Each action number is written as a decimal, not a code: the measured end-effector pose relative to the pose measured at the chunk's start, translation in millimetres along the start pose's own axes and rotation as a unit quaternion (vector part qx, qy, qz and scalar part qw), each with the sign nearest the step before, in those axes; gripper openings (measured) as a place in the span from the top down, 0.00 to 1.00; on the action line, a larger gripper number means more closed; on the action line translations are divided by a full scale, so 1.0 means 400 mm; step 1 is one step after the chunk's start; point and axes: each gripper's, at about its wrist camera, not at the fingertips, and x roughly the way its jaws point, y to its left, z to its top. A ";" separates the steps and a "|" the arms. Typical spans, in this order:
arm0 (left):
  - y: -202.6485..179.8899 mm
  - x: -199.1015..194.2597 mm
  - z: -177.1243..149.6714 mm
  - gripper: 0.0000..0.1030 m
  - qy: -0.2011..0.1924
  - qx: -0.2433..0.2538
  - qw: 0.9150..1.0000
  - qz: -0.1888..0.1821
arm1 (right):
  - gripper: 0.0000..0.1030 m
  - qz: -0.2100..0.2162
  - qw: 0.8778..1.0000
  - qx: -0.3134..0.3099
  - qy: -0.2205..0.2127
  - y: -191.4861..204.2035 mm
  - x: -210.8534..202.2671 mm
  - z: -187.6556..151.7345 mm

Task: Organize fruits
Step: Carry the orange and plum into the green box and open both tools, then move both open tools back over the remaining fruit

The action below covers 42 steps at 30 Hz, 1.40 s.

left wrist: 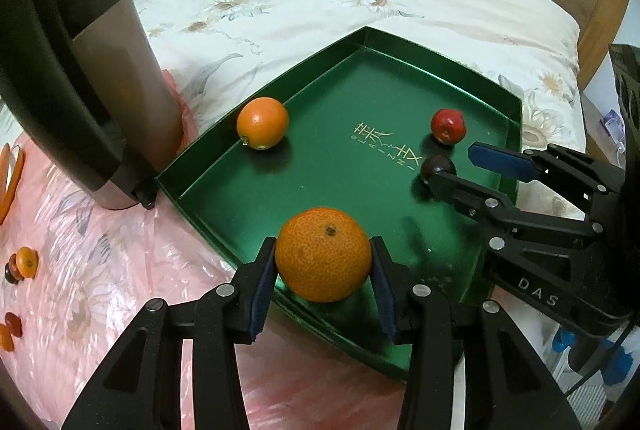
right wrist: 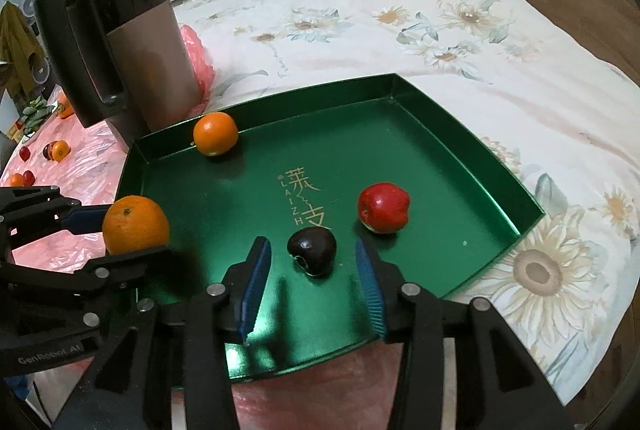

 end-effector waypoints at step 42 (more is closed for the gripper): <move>0.390 -0.313 -0.325 0.49 -0.061 -0.139 0.986 0.063 | 0.47 0.108 0.989 -0.088 -0.050 0.399 -0.187 -0.018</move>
